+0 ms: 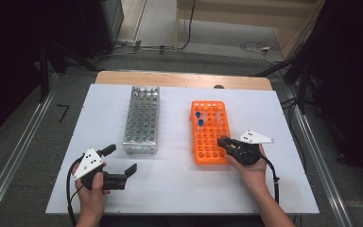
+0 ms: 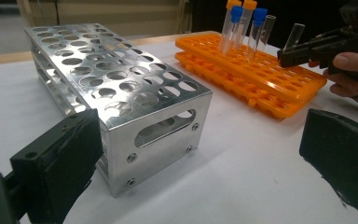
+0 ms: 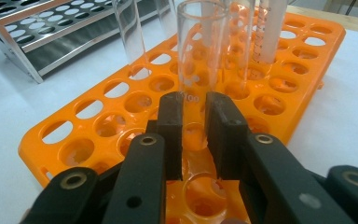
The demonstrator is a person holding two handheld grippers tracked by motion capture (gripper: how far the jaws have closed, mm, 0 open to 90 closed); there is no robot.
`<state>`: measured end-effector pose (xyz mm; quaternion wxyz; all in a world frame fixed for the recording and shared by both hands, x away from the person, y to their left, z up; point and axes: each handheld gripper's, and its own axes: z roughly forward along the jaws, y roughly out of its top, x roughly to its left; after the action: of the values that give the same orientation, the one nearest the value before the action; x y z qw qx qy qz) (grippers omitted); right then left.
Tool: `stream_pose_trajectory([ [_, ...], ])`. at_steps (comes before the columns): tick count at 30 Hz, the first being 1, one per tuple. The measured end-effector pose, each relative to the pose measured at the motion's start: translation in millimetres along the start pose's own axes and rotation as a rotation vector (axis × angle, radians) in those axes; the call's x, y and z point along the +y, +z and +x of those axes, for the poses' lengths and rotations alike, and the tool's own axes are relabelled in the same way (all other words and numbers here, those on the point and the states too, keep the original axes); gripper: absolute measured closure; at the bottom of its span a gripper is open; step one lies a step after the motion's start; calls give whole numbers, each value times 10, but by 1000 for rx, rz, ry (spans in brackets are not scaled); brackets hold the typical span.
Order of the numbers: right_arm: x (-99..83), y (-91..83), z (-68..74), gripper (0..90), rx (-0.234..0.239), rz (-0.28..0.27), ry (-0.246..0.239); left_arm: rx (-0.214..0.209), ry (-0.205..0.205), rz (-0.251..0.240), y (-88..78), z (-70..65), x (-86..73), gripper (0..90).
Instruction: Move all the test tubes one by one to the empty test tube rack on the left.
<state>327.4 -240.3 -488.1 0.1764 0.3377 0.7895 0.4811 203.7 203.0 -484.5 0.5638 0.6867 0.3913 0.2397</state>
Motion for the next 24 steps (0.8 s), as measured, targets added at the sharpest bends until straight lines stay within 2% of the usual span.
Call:
stream_pose_trajectory([
  [8,126,-172,-6,740,6,-56,1,-21,13,9,31,-49,21,0],
  [9,148,-207,-6,740,17,-67,9,-24,14,13,35,-62,28,0],
  [13,231,-326,41,740,30,-90,7,-58,23,19,65,-107,65,0],
  [15,258,-363,80,740,35,-89,11,-82,11,10,71,-126,102,0],
  [18,281,-397,156,739,56,-71,4,-100,18,5,83,-193,186,0],
  [21,291,-414,244,740,83,-43,-7,-114,42,23,114,-284,275,0],
  [24,299,-423,337,739,109,-26,-18,-147,32,34,166,-359,360,0],
])
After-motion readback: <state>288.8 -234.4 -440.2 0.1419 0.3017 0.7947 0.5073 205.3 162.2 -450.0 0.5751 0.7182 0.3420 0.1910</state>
